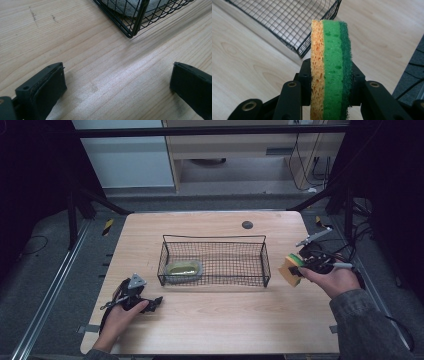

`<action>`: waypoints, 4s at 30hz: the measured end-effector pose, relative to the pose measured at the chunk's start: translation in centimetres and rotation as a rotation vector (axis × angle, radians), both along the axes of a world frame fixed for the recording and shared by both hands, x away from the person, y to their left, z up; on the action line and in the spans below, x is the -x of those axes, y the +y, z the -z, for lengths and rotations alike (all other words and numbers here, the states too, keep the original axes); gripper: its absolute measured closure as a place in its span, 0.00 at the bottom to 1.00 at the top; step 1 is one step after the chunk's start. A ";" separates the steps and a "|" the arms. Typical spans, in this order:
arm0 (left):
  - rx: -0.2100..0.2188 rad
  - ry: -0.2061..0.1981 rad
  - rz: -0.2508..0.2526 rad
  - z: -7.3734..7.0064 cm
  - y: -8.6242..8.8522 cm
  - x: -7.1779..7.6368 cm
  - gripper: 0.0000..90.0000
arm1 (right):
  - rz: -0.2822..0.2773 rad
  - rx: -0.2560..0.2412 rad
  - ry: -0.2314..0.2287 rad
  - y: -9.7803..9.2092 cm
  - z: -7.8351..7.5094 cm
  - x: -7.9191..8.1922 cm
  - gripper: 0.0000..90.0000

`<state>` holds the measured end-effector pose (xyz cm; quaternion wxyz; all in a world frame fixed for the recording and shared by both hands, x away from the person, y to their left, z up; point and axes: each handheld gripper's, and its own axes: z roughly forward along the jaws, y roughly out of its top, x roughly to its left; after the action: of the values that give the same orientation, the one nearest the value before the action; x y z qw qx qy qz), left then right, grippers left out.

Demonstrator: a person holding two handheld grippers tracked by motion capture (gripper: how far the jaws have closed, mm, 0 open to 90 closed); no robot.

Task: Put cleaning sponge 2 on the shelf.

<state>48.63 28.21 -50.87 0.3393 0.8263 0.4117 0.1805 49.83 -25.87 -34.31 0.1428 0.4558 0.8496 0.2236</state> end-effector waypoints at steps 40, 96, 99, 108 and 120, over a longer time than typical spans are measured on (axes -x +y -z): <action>0.004 -0.003 -0.004 0.0 0.0 0.0 0.00 | -0.048 0.025 -0.127 7.1 -5.9 -6.9 0.72; 0.003 -0.003 0.002 0.0 0.1 0.1 0.00 | -0.077 0.054 -0.030 8.7 3.2 -9.8 0.72; 0.003 -0.003 0.002 0.0 0.1 0.1 0.00 | -0.078 0.052 -0.028 8.6 3.4 -9.9 0.72; 0.004 -0.002 0.002 0.0 0.1 0.0 0.00 | -0.072 0.066 -0.020 9.0 4.7 -10.3 0.72; 0.005 -0.002 0.002 0.0 0.1 0.0 0.00 | -0.093 0.114 -0.019 9.8 6.3 -10.7 0.72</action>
<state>48.59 28.28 -50.88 0.3419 0.8257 0.4110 0.1798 60.50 -16.06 -40.59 0.1661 0.4049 0.8798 0.1857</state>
